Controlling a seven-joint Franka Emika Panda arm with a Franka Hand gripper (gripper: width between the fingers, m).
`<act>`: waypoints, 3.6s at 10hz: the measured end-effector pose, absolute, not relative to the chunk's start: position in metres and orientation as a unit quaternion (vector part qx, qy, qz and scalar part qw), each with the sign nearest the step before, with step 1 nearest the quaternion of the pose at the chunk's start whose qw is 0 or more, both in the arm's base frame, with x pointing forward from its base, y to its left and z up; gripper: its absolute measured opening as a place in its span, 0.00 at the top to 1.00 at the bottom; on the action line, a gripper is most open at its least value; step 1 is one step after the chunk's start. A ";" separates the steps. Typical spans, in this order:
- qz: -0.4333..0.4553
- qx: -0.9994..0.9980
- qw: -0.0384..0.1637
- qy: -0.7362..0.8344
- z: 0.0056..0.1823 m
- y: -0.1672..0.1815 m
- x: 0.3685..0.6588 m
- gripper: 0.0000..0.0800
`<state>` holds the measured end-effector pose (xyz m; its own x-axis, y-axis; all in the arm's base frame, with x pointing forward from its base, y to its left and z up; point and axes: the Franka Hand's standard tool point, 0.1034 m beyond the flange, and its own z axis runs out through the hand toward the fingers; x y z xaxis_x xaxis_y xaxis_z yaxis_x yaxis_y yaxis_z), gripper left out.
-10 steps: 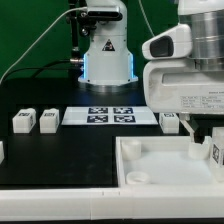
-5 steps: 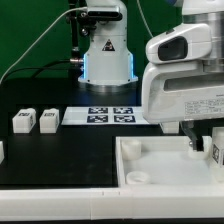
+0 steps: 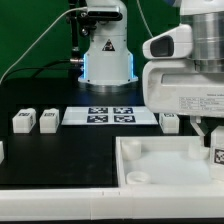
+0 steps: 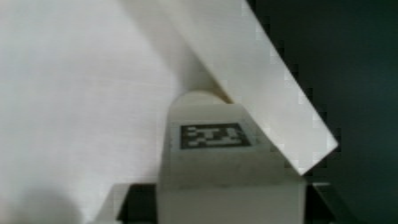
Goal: Assemble one leg
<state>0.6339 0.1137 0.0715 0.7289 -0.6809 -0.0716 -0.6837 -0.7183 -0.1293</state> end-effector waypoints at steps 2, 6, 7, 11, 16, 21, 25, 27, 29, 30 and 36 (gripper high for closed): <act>0.030 -0.842 0.082 0.533 0.070 0.113 0.632 0.63; 0.065 -0.646 0.118 0.752 0.068 0.116 0.631 0.63; 0.063 -0.657 0.119 0.742 0.068 0.116 0.631 0.63; 0.047 -0.761 0.120 0.636 0.066 0.125 0.627 0.20; 0.014 -0.899 0.123 0.421 0.065 0.124 0.627 0.19; -0.017 -0.975 0.091 0.200 0.067 0.119 0.631 0.19; -0.006 -0.946 0.094 0.309 0.067 0.118 0.630 0.63; 0.003 -0.917 0.097 0.388 0.067 0.118 0.630 0.63; 0.014 -0.846 0.102 0.524 0.066 0.118 0.631 0.63; 0.025 -0.786 0.111 0.607 0.066 0.120 0.631 0.63; 0.054 -0.585 0.134 0.798 0.065 0.119 0.631 0.63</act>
Offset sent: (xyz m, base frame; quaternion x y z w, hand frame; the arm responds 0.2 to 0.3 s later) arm -0.0132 -0.0050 -0.0127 0.0574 -0.0477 0.5510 0.8311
